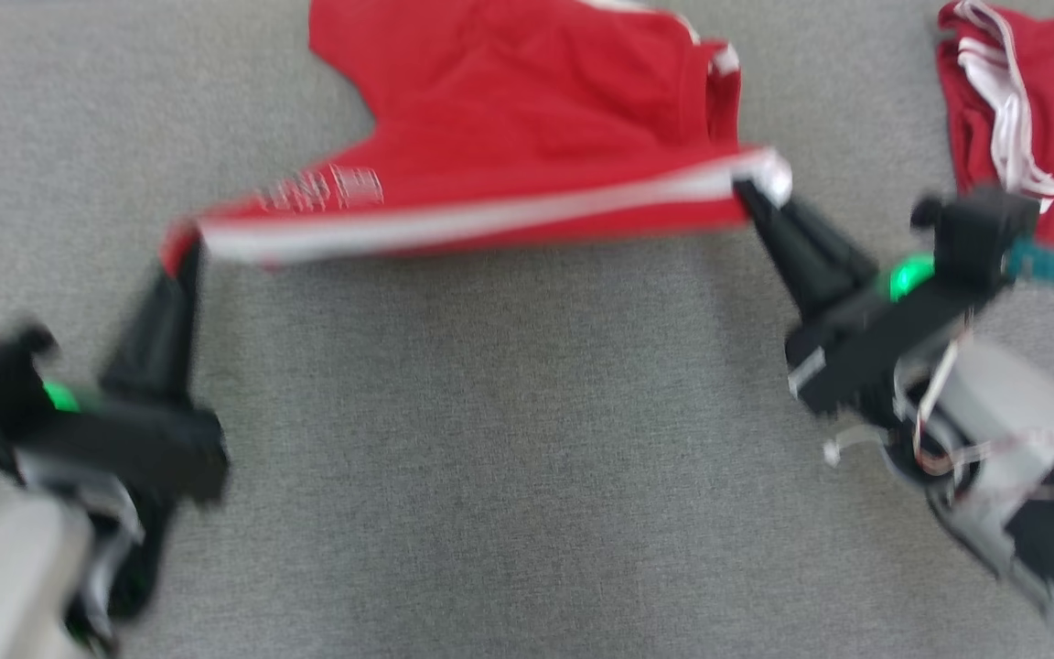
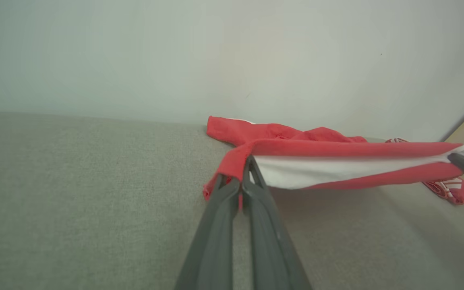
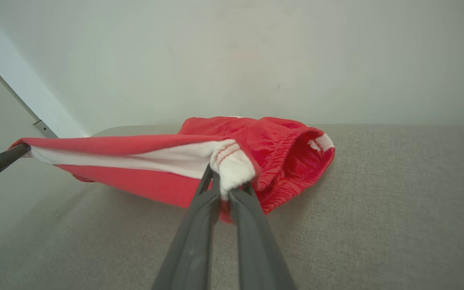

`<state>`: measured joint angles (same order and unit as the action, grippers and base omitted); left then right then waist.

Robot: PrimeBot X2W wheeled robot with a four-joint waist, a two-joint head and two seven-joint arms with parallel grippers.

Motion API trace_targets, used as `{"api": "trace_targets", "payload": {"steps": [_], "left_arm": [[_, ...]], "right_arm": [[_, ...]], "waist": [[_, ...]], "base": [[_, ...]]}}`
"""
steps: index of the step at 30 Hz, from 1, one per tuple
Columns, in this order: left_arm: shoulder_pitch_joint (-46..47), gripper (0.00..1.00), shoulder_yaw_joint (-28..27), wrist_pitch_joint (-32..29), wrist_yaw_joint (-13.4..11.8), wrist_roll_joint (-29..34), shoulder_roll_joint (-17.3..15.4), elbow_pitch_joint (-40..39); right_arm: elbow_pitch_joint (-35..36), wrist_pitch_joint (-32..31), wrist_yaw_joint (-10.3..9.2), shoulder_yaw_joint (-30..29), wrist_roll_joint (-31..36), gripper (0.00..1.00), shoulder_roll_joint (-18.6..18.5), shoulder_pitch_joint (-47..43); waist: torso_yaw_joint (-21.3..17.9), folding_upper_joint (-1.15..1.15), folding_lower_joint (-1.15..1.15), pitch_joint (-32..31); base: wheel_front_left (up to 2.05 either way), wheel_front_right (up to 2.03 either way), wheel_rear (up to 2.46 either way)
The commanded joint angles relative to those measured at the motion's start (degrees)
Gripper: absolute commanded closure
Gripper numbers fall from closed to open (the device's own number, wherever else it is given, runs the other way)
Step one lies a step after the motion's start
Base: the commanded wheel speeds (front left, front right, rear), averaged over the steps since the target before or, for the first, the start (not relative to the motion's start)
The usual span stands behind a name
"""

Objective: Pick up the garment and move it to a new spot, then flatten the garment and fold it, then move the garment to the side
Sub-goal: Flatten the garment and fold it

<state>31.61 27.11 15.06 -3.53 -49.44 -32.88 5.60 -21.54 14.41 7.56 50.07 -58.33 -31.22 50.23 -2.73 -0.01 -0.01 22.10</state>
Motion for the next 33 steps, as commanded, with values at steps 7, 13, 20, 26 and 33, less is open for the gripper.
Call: {"api": "trace_targets", "payload": {"steps": [7,13,20,26,33], "left_arm": [[-15.3,1.0,-2.7,0.1,0.2,4.3,4.9,-2.9],[-24.7,1.0,-3.1,0.1,0.8,6.2,6.8,-3.4],[-33.5,1.0,-5.5,0.1,0.8,6.9,8.6,-3.4],[-37.2,1.0,-6.0,0.1,1.2,8.1,9.4,-3.7],[-32.6,1.0,-5.1,-0.4,2.3,10.2,8.6,-4.5]], "right_arm": [[5.5,0.2,-0.18,-2.6,-0.3,1.0,-2.8,-14.4],[9.0,0.0,-0.18,-6.1,0.7,1.0,-3.0,-26.8],[13.1,-2.0,-0.19,-11.3,4.0,1.0,-1.6,-41.6],[17.6,-5.9,-0.19,-16.9,7.0,1.0,0.3,-49.6],[21.3,-9.1,-0.19,-22.1,10.4,1.0,3.9,-50.5]], "waist": [[0.6,0.01,0.01,-5.6],[0.9,0.01,0.01,-7.9],[1.8,0.01,0.01,-10.6],[1.7,0.01,0.01,-11.5],[1.2,0.01,0.01,-11.1]], "base": [[0.0,0.0,0.0],[0.0,0.0,0.0],[0.0,0.0,0.0],[0.0,0.0,0.0],[0.0,0.0,0.0]]}}
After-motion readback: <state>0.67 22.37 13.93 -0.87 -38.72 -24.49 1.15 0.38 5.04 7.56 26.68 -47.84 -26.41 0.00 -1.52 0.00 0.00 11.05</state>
